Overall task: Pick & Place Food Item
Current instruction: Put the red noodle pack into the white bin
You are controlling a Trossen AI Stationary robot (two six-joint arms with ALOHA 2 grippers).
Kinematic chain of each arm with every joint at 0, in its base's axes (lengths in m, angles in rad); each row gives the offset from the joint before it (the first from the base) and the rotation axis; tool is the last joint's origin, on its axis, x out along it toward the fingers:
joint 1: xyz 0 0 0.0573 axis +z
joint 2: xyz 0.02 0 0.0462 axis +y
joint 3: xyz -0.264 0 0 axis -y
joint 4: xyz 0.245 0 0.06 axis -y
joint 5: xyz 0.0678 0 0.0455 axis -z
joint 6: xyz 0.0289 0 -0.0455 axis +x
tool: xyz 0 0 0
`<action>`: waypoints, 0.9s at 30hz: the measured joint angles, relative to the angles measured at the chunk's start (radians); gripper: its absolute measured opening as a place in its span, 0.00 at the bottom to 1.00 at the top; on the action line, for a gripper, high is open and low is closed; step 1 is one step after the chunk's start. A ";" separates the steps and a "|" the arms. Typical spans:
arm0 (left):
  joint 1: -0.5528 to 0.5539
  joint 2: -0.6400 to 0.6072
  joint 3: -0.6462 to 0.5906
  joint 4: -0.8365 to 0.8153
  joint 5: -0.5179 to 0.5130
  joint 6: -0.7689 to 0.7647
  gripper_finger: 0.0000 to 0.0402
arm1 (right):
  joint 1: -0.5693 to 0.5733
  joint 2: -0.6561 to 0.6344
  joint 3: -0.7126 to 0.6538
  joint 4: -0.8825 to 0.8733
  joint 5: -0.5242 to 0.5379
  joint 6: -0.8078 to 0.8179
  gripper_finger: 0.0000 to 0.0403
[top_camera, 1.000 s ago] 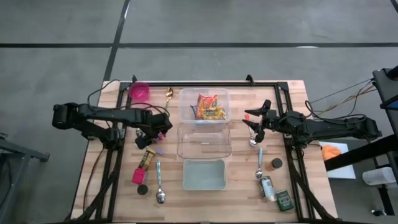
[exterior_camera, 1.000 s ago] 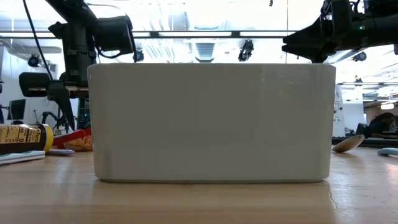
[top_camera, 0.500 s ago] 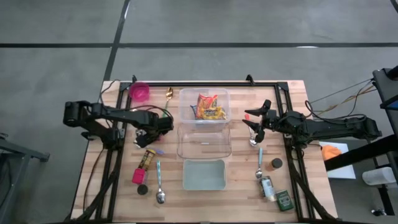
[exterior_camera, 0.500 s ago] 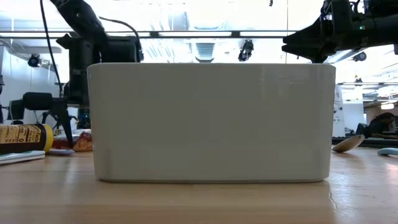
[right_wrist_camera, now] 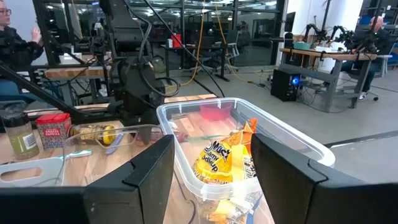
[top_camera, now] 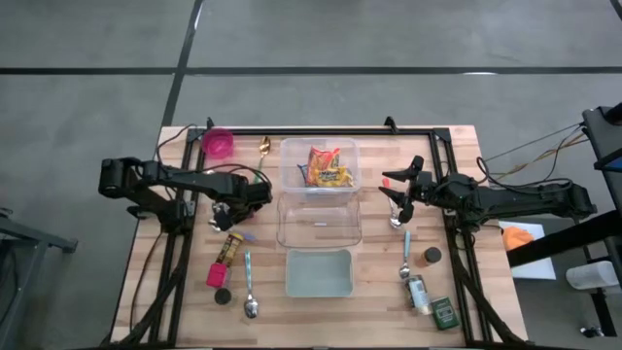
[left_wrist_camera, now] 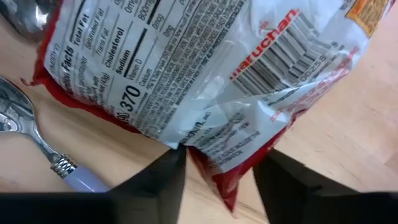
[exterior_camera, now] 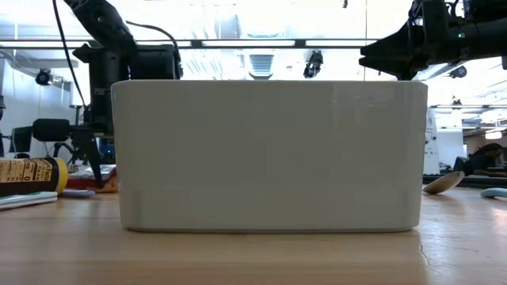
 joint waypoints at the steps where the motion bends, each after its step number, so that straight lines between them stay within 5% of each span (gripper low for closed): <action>1: 0.000 0.000 0.000 0.002 0.000 -0.001 0.38 | 0.000 0.000 0.000 0.000 0.000 0.000 0.52; 11: 0.000 0.000 0.000 0.020 -0.020 0.001 0.03 | 0.000 0.000 0.000 0.000 0.000 0.000 0.52; 27: 0.000 -0.032 0.029 0.071 -0.121 0.229 0.01 | 0.000 0.000 0.000 0.000 0.000 0.000 0.52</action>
